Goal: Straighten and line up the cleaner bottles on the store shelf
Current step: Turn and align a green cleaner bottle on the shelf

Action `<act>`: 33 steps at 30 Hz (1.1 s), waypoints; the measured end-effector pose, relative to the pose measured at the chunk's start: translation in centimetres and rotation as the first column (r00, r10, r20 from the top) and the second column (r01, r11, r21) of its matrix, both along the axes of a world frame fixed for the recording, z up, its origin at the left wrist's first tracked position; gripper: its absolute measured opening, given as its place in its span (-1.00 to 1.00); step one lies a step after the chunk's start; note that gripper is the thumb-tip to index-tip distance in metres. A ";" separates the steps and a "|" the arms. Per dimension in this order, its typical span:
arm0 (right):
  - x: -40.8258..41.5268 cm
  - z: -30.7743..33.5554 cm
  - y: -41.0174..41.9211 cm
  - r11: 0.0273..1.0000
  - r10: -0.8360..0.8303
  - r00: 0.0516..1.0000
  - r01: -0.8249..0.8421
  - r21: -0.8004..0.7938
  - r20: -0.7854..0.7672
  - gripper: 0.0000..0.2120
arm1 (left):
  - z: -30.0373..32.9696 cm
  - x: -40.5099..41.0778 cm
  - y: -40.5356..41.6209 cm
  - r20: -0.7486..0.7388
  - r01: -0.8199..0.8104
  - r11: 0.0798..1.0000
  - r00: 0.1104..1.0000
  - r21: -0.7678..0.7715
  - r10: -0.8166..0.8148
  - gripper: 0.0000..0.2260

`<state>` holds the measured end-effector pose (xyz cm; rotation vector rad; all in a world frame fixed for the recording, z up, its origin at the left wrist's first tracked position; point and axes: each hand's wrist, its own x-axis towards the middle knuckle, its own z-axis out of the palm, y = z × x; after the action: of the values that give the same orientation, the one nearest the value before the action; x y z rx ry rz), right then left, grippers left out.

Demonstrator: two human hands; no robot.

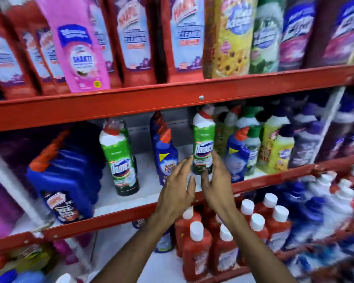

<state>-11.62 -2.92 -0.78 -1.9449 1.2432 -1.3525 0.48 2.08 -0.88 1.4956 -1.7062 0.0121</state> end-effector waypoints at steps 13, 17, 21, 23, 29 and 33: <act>0.2 -1.2 -7.9 0.990 -0.035 0.993 0.020 0.138 0.113 -0.58 | 0.8 -2.7 -9.6 -0.284 -0.122 0.949 0.936 0.291 0.207 -0.51; 0.6 -1.6 -7.8 0.987 -0.039 0.987 0.014 0.161 0.156 -0.64 | 0.0 -2.4 -9.9 -0.348 -0.124 0.958 0.913 0.258 0.211 -0.52; 0.1 -1.8 -7.6 0.991 -0.013 0.982 -0.012 0.133 0.188 -0.64 | -0.8 -2.1 -9.7 -0.344 -0.161 0.975 0.916 0.153 0.206 -0.53; 0.0 -1.8 -6.8 0.994 0.000 0.977 -0.022 0.103 0.211 -0.59 | -1.1 -2.3 -9.1 -0.341 -0.156 0.981 0.922 0.112 0.186 -0.51; 0.0 -1.8 -3.8 0.999 0.052 0.960 -0.050 -0.012 0.274 -0.48 | -0.8 -2.6 -5.8 -0.367 -0.086 0.996 0.927 -0.017 0.074 -0.52; -0.4 -0.4 -1.1 0.996 0.089 0.957 -0.077 -0.053 0.276 -0.60 | 0.1 -2.2 -2.8 -0.409 -0.042 0.995 0.912 -0.092 0.000 -0.53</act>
<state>-12.06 -3.97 -1.20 -1.7382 0.9954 -1.5561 -1.68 -0.73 -0.81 1.3319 -1.3313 -0.1912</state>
